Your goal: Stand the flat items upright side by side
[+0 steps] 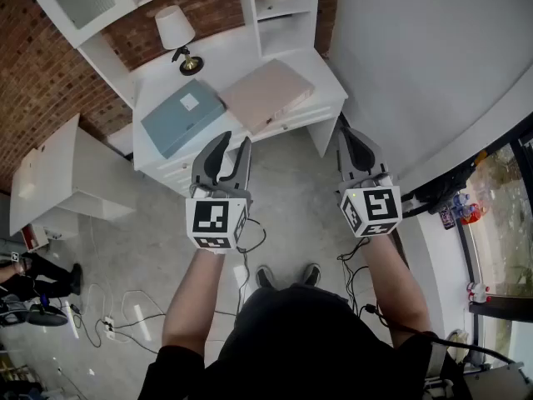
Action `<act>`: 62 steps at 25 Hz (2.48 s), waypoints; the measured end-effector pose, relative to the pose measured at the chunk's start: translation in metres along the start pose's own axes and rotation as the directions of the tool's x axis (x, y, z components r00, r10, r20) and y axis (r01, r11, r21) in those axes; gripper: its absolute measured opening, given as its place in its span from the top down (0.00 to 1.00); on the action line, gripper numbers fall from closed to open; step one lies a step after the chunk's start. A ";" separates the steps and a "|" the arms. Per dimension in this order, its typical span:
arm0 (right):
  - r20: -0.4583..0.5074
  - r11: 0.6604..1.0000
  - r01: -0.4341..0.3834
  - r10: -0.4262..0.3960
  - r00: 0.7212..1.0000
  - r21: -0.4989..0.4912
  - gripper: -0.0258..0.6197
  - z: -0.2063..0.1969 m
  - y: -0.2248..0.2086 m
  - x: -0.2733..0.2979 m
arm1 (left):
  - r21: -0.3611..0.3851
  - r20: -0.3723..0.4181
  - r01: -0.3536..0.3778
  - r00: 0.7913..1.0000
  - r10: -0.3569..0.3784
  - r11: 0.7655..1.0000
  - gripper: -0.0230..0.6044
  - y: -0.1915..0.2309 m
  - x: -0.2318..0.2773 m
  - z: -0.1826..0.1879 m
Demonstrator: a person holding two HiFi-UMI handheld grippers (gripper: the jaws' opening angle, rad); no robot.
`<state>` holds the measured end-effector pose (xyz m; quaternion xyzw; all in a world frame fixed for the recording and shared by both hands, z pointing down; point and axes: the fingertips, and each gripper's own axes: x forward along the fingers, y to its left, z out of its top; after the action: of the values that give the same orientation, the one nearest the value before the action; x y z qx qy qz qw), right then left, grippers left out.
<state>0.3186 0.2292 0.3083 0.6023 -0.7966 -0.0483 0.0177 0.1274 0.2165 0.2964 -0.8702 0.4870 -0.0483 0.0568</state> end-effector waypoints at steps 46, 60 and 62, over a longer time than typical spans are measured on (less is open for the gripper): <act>-0.343 0.926 0.102 0.031 0.939 0.363 0.60 -0.153 -0.077 0.231 | -0.440 -0.311 0.039 0.930 -0.193 0.897 0.59 0.145 0.146 -0.197; -0.523 0.927 -0.121 0.304 0.796 0.356 0.57 -0.257 -0.108 0.375 | -0.680 -0.487 -0.203 0.844 -0.226 0.705 0.58 0.152 0.241 -0.289; -0.561 0.917 -0.174 0.360 0.745 0.358 0.56 -0.275 -0.114 0.400 | -0.679 -0.537 -0.274 0.818 -0.206 0.682 0.58 0.156 0.255 -0.308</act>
<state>0.3416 -0.2011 0.5583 0.4591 -0.8236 0.2684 0.1971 0.0865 -0.0980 0.5860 -0.7522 0.4751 -0.1088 -0.4434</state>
